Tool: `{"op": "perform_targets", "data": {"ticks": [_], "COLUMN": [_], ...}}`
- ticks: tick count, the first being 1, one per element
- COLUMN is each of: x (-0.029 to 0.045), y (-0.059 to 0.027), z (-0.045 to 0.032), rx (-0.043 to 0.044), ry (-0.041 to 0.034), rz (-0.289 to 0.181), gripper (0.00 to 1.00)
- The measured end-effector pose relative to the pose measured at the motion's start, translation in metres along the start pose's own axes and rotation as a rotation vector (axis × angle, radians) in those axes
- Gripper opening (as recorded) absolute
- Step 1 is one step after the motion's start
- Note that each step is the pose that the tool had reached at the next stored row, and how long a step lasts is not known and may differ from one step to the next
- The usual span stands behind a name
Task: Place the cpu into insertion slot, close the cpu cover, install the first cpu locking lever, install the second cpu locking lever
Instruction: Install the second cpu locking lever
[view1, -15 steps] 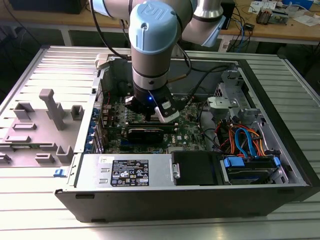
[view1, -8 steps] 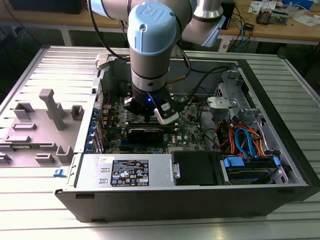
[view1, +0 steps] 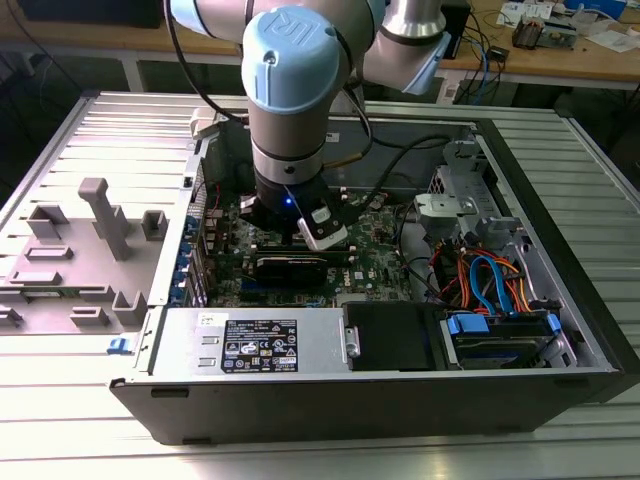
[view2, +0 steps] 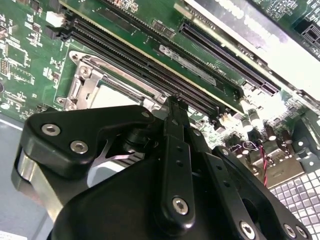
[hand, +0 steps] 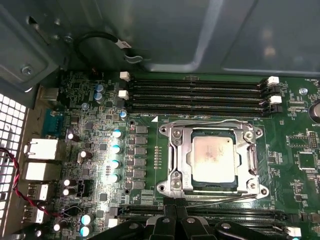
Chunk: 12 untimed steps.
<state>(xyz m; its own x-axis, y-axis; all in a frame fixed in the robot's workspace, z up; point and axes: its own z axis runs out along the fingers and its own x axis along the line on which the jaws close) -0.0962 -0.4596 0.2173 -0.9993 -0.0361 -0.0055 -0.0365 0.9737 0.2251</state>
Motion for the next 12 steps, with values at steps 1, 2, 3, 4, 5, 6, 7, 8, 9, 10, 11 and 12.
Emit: {"op": "perform_targets", "data": {"ticks": [1,2,3,4,5,6,7,8,9,10,11,12], "x": [0.0000,0.0000,0.0001,0.0002,0.0001,0.0001,0.0002,0.0003,0.0008,0.0019,0.0025,0.0034], "y": [-0.0001,-0.0003,-0.0005,-0.0006,-0.0007,-0.0008,-0.0010,-0.0011,-0.0013,-0.0014,-0.0014,-0.0015], "z": [0.0006,0.0017,0.0024,0.0029,0.0035,0.0039,0.0047,0.0053,0.0063,0.0068,0.0069,0.0074], "rx": [-0.0004,-0.0013,-0.0026,-0.0042,-0.0072,-0.0102,-0.0145,-0.0176,-0.0187,-0.0192,-0.0195,-0.0197], "ry": [0.0000,-0.0001,-0.0001,-0.0002,-0.0003,-0.0005,-0.0007,-0.0008,-0.0009,-0.0008,-0.0008,-0.0008], "rz": [0.000,0.000,0.000,0.000,0.000,0.000,0.000,0.000,0.000,0.000,0.000,0.000], "gripper": [0.11,0.11,0.11,0.11,0.11,0.11,0.11,0.11,0.11,0.11,0.11,0.11]}}
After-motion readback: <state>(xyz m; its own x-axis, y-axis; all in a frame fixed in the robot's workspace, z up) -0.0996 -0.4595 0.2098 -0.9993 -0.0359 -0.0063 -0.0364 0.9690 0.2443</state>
